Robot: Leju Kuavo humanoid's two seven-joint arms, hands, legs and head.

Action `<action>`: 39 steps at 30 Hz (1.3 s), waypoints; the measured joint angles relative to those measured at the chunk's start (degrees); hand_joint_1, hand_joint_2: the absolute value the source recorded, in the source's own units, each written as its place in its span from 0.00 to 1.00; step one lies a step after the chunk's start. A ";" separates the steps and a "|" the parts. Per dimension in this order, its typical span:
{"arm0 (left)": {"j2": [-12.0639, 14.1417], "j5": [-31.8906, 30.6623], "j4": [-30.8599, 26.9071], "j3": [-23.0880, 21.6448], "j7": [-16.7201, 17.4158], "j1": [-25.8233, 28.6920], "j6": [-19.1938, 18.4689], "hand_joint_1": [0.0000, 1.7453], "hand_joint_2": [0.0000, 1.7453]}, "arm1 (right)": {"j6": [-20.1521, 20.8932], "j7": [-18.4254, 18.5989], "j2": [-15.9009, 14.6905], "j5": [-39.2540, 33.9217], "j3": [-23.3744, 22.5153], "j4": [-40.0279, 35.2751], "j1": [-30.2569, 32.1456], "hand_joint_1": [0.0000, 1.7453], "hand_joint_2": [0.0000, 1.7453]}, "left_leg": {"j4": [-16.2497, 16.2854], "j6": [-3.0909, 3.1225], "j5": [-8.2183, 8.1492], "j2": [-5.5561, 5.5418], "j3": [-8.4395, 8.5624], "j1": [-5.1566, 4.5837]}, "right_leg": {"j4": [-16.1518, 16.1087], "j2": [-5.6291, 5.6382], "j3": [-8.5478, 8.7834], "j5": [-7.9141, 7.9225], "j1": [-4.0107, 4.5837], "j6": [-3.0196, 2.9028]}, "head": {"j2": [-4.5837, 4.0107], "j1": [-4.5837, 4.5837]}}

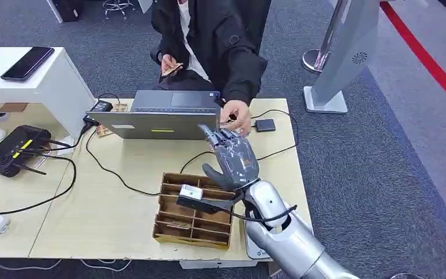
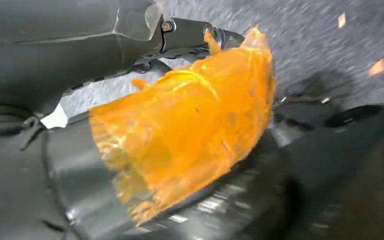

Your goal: Pass the card to the sensor for recognition and then transmit it.

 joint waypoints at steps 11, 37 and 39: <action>6.18 1.96 0.00 2.66 -0.79 4.87 -12.78 0.00 0.00 | -4.89 -2.86 0.00 -3.76 0.92 2.01 -0.95 0.00 0.00 | 0.00 0.00 0.00 -0.01 0.00 -0.01 | 0.00 -0.01 -0.01 -0.01 -0.01 0.00 | 0.00 0.00; -6.95 -0.39 -0.11 3.54 -5.53 -3.37 37.51 0.00 0.00 | -4.32 -21.47 -2.99 -29.84 -3.61 -20.66 22.65 0.00 0.00 | 0.02 0.29 -0.03 -0.14 -0.11 -0.22 | -0.08 -0.23 -0.06 -0.05 -0.19 0.18 | 0.00 0.00; -7.17 0.13 -0.11 3.54 -5.84 -3.38 37.54 0.00 0.00 | -2.97 -23.83 -3.02 -32.42 -4.33 -21.88 24.79 0.00 0.00 | 0.01 0.23 -0.09 -0.10 -0.10 -0.20 | -0.08 -0.17 -0.07 -0.07 -0.19 0.18 | 0.00 0.00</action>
